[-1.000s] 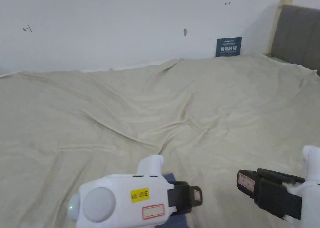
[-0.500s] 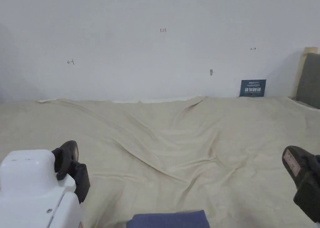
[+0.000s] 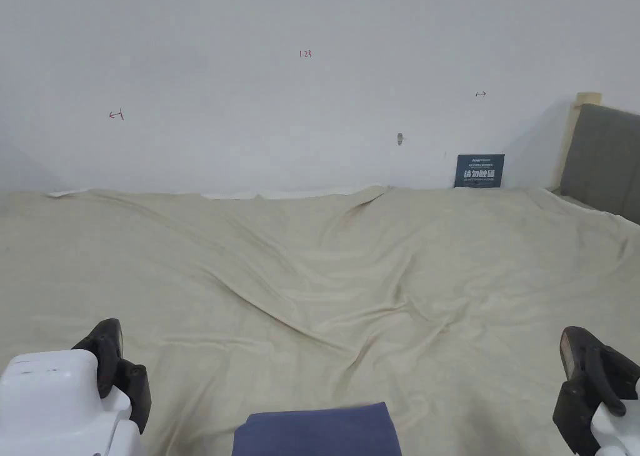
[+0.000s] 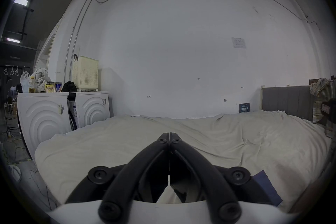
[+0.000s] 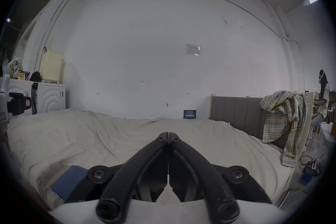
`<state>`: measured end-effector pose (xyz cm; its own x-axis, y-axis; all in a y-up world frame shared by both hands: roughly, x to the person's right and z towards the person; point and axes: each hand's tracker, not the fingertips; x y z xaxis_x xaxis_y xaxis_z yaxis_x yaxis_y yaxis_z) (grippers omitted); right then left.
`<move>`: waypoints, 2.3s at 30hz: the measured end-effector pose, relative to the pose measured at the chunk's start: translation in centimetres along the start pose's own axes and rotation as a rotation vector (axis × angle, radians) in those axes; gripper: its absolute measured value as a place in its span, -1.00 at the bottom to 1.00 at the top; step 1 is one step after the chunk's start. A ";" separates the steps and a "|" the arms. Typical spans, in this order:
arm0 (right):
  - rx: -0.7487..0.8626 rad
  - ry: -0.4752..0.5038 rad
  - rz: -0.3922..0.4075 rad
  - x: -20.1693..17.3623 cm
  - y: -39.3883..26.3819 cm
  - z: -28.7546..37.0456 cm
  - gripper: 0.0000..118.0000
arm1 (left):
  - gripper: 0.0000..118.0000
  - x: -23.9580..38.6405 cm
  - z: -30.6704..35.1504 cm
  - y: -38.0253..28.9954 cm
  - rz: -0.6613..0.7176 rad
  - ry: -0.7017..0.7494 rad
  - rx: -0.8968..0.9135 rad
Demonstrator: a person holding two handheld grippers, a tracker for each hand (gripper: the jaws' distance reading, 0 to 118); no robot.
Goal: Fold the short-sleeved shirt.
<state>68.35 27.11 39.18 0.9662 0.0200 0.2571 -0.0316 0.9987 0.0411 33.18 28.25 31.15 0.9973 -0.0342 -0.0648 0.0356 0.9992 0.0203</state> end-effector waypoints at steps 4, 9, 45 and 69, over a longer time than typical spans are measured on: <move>-0.016 -0.016 -0.072 0.4 0.4 0.0 -1.00 | -1.00 -0.8 0.7 1.3 0.034 0.001 0.029; 0.005 0.051 -0.139 0.3 3.4 -0.1 -1.00 | -1.00 -3.2 1.4 4.4 0.013 0.012 0.073; -1.161 0.559 0.090 -6.7 -11.1 -14.9 -1.00 | 1.00 -3.1 -17.5 -14.5 0.938 -0.998 -1.229; -0.957 0.588 -0.043 -4.5 -7.0 -10.5 -1.00 | -0.62 0.9 -14.7 -8.5 0.410 -0.804 -1.167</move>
<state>66.89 20.49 27.57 0.9405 -0.2482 -0.2323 -0.0303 0.6195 -0.7844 32.83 20.04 16.23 0.7053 0.6359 0.3134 0.0666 0.3807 -0.9223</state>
